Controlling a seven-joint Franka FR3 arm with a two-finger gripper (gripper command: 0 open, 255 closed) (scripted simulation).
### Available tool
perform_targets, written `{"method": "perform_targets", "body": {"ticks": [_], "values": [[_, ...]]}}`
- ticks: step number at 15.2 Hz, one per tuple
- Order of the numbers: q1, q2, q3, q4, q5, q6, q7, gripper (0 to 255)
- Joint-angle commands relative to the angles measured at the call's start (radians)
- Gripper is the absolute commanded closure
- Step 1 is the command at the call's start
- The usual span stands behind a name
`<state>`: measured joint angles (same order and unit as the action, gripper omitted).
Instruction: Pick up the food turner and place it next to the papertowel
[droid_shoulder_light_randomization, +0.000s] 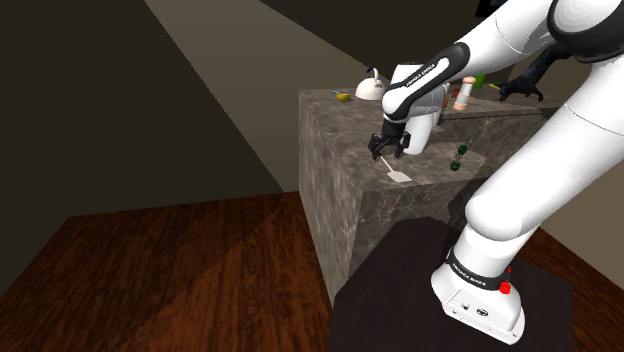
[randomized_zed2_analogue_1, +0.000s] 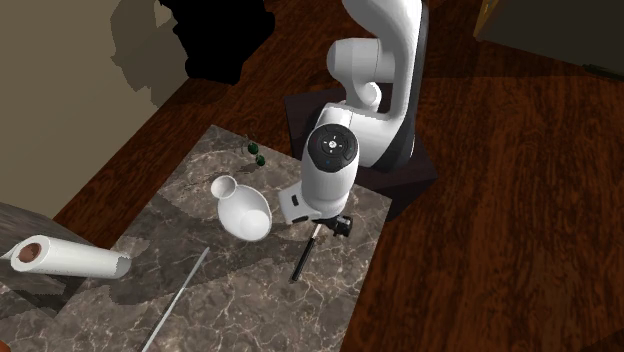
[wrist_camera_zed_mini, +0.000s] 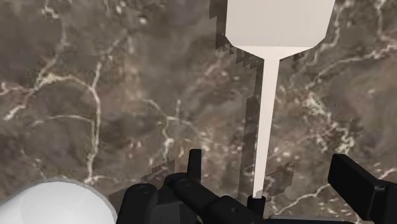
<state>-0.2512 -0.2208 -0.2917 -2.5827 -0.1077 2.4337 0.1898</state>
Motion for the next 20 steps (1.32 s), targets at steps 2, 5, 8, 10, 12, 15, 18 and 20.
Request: {"method": "perform_targets", "body": {"ticks": [2, 5, 8, 10, 12, 15, 18, 20], "values": [[0.001, 0.003, 0.0, -0.001, 0.001, 0.005, 0.0, 0], [0.001, 0.003, 0.0, -0.001, 0.001, 0.005, 0.0, 0], [0.0, 0.003, 0.0, -0.001, 0.001, 0.005, 0.0, 255], [0.0, 0.003, 0.0, -0.001, 0.001, 0.005, 0.0, 255], [0.0, 0.003, 0.0, -0.001, 0.001, 0.005, 0.0, 255], [0.0, 0.003, 0.0, -0.001, 0.001, 0.005, 0.0, 255], [-0.001, -0.018, 0.003, 0.01, -0.003, -0.027, 0.003, 255], [-0.002, -0.038, 0.006, 0.021, -0.007, -0.058, 0.006, 255]]}}
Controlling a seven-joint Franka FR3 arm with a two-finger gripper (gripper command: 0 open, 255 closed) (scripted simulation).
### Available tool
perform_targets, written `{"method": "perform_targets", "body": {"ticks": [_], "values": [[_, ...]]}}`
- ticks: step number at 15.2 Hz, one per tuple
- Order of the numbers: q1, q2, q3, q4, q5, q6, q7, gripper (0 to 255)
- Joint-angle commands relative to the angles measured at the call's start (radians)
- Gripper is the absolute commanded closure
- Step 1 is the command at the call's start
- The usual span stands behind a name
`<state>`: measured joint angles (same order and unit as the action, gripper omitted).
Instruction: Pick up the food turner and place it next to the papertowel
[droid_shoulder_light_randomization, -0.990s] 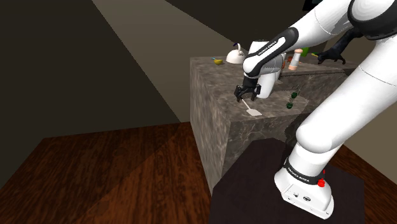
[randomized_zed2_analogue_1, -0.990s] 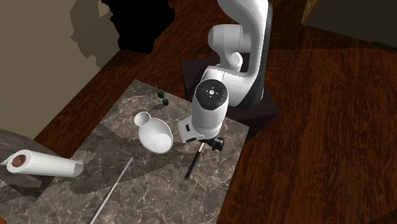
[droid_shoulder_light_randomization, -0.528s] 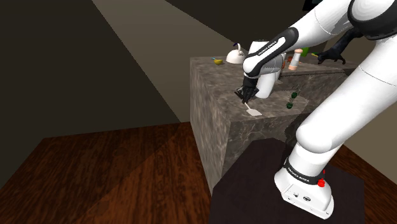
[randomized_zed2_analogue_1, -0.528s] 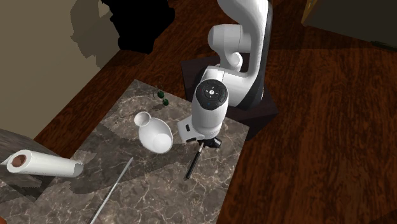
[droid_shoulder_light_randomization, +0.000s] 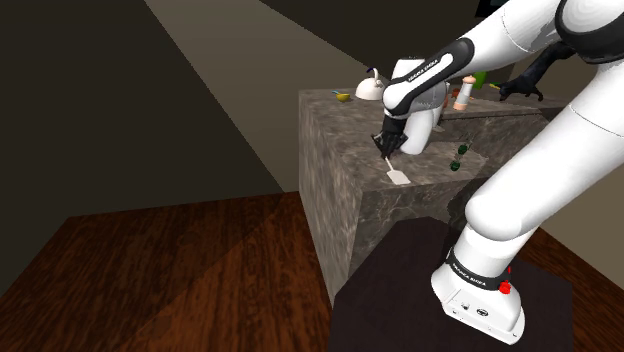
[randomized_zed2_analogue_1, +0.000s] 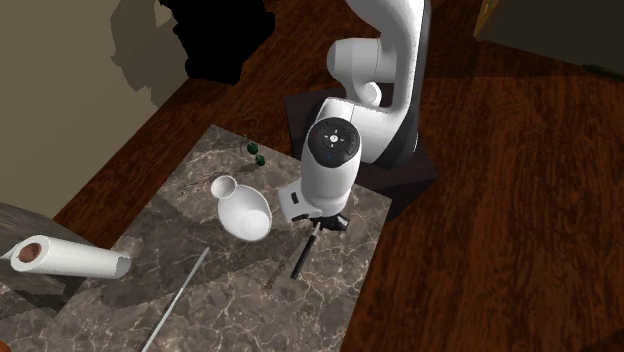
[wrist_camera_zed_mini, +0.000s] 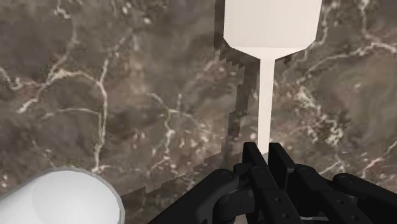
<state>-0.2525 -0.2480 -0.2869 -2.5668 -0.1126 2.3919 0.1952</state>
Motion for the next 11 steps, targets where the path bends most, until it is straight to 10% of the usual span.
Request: {"method": "perform_targets", "body": {"ticks": [1, 11], "values": [[-0.002, -0.02, 0.003, 0.012, -0.004, -0.032, 0.002, 255], [-0.004, -0.1, 0.018, 0.086, -0.011, -0.185, 0.011, 255]]}}
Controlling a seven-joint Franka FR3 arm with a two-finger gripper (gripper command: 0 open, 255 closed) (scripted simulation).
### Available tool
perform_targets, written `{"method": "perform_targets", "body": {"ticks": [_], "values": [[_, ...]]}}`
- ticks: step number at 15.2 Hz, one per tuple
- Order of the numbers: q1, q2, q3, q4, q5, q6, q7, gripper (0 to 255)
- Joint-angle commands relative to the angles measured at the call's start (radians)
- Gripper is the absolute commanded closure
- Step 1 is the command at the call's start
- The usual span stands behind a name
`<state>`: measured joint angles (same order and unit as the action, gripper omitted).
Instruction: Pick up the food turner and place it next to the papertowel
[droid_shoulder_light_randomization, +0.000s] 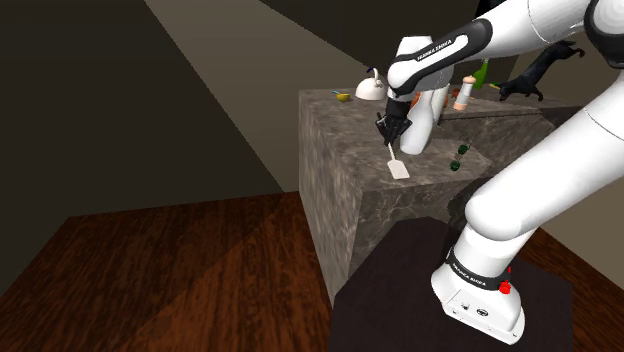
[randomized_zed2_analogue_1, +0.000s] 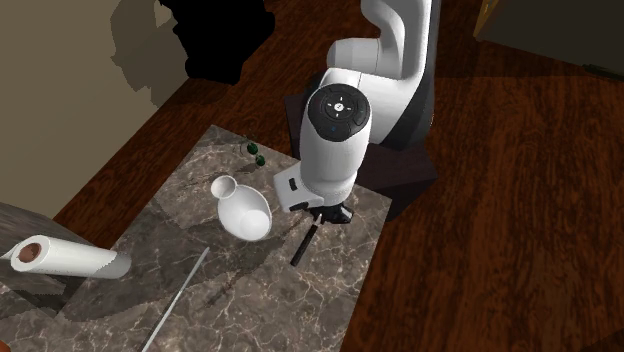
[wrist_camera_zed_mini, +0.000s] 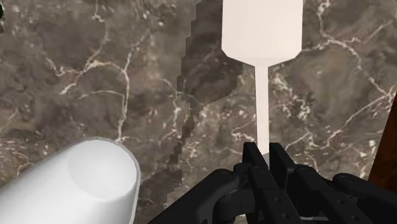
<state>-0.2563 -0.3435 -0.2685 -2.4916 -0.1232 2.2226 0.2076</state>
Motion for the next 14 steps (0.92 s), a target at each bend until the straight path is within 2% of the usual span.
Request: {"method": "perform_targets", "body": {"ticks": [1, 14], "values": [[-0.001, -0.011, 0.001, 0.019, 0.0, -0.031, -0.001, 255], [0.001, -0.069, 0.019, 0.149, 0.003, -0.218, 0.001, 255]]}}
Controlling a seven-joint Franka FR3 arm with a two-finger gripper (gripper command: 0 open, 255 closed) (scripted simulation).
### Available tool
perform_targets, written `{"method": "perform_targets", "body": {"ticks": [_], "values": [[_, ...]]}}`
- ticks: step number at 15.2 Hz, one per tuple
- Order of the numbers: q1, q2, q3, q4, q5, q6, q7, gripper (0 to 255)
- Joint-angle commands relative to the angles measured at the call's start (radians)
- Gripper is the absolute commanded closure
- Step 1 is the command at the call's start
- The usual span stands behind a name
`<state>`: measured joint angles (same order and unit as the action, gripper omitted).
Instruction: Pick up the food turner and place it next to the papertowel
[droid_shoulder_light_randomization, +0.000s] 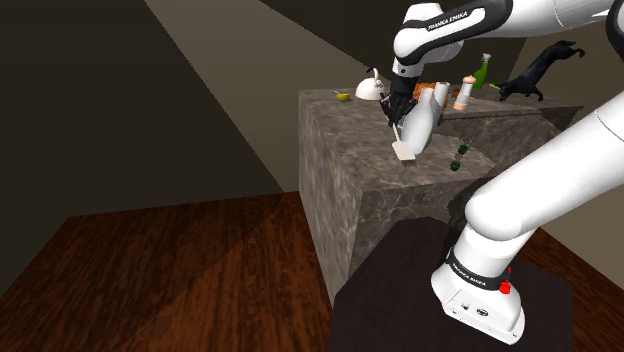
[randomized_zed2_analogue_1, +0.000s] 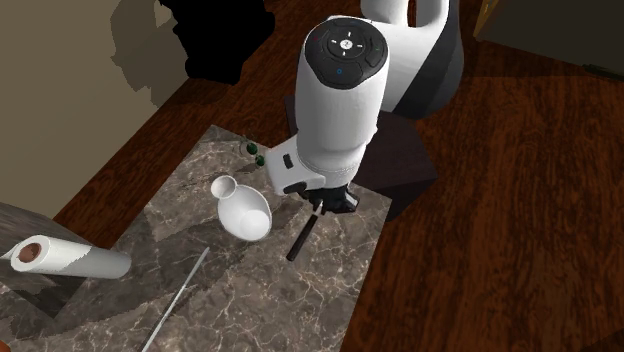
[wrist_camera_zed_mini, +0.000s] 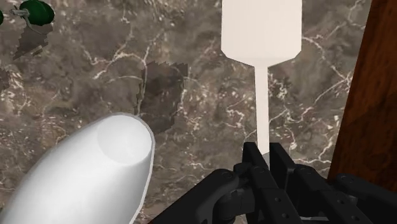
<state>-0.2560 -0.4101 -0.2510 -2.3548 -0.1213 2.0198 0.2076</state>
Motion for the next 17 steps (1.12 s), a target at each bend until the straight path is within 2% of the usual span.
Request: {"method": "perform_targets", "body": {"ticks": [1, 17], "values": [[0.001, -0.005, 0.003, 0.023, 0.001, -0.029, 0.0, 255], [0.007, -0.016, 0.019, 0.229, 0.012, -0.246, -0.004, 255]]}}
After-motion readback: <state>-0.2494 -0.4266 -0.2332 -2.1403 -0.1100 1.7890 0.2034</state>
